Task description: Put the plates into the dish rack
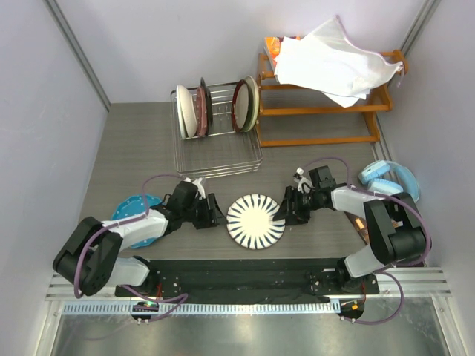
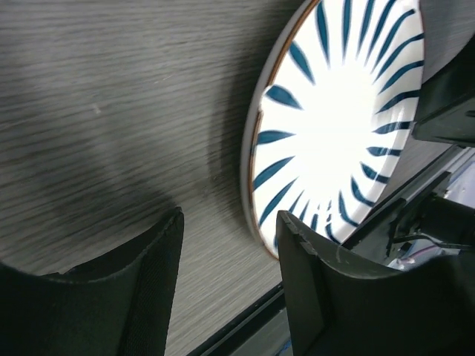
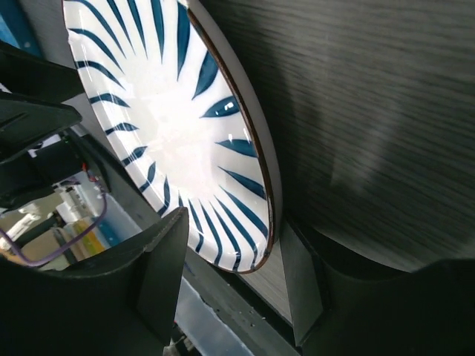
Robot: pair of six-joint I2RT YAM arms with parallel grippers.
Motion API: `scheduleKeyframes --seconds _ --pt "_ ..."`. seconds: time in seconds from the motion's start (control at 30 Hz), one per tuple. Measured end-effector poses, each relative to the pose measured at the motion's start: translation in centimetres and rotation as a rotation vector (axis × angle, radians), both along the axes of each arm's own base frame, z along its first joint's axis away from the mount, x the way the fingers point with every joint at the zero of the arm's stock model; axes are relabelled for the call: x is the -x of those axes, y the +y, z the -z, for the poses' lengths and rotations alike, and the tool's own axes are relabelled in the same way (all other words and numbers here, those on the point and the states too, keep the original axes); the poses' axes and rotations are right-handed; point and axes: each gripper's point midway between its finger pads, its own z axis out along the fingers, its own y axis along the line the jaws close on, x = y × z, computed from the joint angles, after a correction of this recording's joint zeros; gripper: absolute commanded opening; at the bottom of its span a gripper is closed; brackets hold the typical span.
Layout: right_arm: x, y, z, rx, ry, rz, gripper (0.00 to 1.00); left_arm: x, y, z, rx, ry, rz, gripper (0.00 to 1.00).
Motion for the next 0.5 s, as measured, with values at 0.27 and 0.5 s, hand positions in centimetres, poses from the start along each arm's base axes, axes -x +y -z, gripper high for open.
scheduleKeyframes --seconds 0.27,0.5 --pt "-0.9 1.7 -0.1 -0.142 0.06 -0.011 0.58 -1.3 -1.8 0.4 0.034 0.01 -0.023 0.12" --pt "-1.0 2.1 -0.1 -0.243 0.108 -0.003 0.58 -1.9 -1.0 1.1 -0.003 0.021 -0.063 0.0"
